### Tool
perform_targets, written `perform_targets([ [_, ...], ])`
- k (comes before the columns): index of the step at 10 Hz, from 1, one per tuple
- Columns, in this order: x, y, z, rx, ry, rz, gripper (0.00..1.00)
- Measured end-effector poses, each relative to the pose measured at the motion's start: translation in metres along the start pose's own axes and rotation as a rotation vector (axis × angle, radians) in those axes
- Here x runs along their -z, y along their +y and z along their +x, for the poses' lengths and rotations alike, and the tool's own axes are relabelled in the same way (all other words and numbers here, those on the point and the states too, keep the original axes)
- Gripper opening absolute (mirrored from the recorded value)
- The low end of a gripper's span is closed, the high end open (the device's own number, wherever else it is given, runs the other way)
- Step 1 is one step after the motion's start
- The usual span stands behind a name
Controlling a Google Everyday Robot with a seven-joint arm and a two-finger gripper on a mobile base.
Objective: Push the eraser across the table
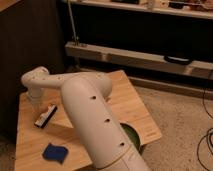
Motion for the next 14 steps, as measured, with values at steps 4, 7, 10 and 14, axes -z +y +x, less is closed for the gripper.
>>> perform_targets([
  [4, -0.01, 0.003, 0.008, 0.013, 0.05, 0.003, 0.0],
  [7, -0.014, -0.001, 0.013, 0.012, 0.074, 0.01, 0.0],
  [10, -0.011, -0.009, 0.022, 0.006, 0.1, 0.022, 0.0],
  [14, -0.008, -0.02, 0.041, -0.022, 0.137, 0.031, 0.0],
])
